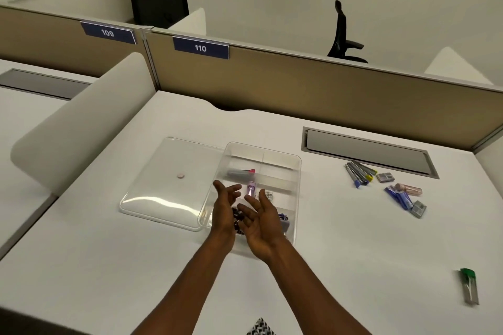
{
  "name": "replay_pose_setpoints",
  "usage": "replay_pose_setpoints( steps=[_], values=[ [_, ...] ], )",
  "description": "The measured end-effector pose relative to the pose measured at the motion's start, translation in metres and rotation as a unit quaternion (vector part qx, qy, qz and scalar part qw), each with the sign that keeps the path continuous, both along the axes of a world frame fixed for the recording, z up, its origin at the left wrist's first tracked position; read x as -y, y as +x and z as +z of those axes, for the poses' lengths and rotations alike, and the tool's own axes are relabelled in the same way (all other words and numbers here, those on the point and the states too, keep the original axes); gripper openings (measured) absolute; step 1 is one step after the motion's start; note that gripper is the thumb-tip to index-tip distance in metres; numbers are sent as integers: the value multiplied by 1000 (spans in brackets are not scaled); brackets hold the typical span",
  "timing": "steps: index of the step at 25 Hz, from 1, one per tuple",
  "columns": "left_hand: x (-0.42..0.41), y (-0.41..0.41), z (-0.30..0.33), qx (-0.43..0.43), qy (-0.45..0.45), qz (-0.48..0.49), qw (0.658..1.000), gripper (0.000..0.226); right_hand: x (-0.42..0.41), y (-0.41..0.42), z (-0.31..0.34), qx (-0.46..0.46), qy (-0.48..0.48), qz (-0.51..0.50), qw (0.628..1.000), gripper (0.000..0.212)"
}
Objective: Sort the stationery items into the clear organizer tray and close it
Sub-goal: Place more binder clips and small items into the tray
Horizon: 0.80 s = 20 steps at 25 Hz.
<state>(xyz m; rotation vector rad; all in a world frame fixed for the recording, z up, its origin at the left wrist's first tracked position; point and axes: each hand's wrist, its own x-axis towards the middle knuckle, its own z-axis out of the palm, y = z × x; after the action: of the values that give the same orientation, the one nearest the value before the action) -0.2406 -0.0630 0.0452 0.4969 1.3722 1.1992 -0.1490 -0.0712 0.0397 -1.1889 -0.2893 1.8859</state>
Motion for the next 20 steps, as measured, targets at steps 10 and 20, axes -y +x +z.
replay_pose_setpoints(
  steps=[10,20],
  values=[
    [-3,-21,-10,7,-29,-30,999,81,5,-6,-12,22,1,5,1000,61],
    [-23,-28,-48,-500,10,-343,795,25,19,39,-11,14,21,-29,999,56]
  ],
)
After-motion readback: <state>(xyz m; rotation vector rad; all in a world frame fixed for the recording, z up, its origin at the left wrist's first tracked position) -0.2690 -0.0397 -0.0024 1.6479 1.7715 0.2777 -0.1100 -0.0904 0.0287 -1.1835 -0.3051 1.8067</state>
